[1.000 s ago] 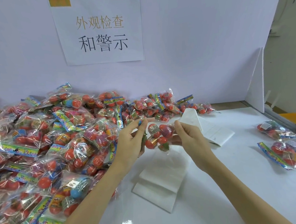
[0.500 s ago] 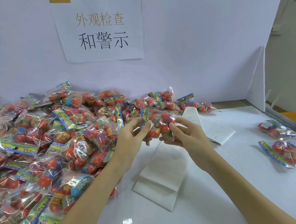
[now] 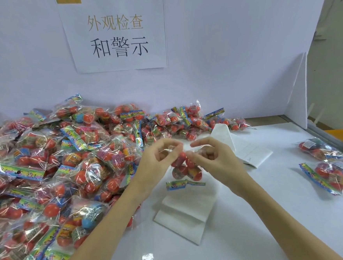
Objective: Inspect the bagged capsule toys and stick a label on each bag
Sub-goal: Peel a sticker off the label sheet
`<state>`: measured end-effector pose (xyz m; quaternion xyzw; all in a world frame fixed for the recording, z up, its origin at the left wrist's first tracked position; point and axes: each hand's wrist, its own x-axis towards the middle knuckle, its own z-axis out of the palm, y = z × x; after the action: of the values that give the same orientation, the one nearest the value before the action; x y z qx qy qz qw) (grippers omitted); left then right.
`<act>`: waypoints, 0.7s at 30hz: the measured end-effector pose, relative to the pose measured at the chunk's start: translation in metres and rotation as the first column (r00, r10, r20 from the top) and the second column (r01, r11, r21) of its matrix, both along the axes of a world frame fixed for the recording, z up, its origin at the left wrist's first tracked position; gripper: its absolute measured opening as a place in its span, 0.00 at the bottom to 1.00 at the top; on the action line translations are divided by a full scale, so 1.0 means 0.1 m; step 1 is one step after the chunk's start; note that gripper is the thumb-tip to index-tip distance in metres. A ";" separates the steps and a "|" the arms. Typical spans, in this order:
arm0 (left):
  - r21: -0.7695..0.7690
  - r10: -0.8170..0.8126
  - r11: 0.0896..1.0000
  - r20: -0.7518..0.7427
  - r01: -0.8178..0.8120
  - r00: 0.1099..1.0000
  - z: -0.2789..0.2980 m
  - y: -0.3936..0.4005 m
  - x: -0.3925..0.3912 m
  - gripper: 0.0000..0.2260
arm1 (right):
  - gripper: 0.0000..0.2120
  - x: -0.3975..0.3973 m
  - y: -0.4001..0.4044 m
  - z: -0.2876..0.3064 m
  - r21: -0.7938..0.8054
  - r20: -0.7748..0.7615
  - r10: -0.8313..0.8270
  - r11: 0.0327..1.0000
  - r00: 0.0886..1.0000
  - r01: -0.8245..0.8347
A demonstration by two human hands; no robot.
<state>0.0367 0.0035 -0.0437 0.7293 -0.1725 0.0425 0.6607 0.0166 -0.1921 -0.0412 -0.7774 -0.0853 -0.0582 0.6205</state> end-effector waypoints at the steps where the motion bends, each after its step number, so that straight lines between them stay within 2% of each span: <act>1: -0.013 0.010 1.000 0.002 -0.010 1.000 -0.02 0.00 0.01 0.05 | 0.15 0.00 0.02 0.00 -0.002 0.002 -0.003 1.000 1.000 0.003; 3: -0.041 0.051 0.998 -0.007 -0.051 0.999 -0.04 0.01 0.04 0.03 | 0.12 0.00 0.02 0.00 0.022 0.014 -0.004 1.000 1.000 0.004; 5: -0.101 0.079 0.991 -0.040 -0.083 0.996 -0.03 0.04 0.05 0.06 | 0.11 0.01 0.01 0.00 0.042 0.030 -0.019 0.999 0.999 0.018; 10: -0.177 0.063 0.981 -0.105 -0.081 0.992 -0.03 0.05 0.07 0.16 | 0.09 0.00 0.02 -0.01 0.090 0.069 -0.072 0.994 0.995 0.065; 14: -0.221 0.016 0.974 -0.127 -0.044 0.992 0.00 0.04 0.08 0.17 | 0.10 -0.01 0.05 0.01 0.141 0.127 -0.091 0.987 0.988 0.073; 18: -0.223 -0.004 0.975 -0.120 -0.023 0.993 0.01 0.02 0.06 0.14 | 0.12 0.00 0.05 -0.02 -0.005 0.231 -0.159 0.986 0.960 0.165; 21: -0.177 -0.015 0.984 -0.102 -0.004 0.995 -0.01 0.02 0.05 0.19 | 0.13 0.00 0.04 -0.02 -0.116 0.331 -0.190 0.964 0.924 0.240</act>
<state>0.0416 0.0055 -0.0449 0.6684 -0.1357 0.0182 0.7311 0.0164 -0.1882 -0.0437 -0.8081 -0.1020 -0.2432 0.5267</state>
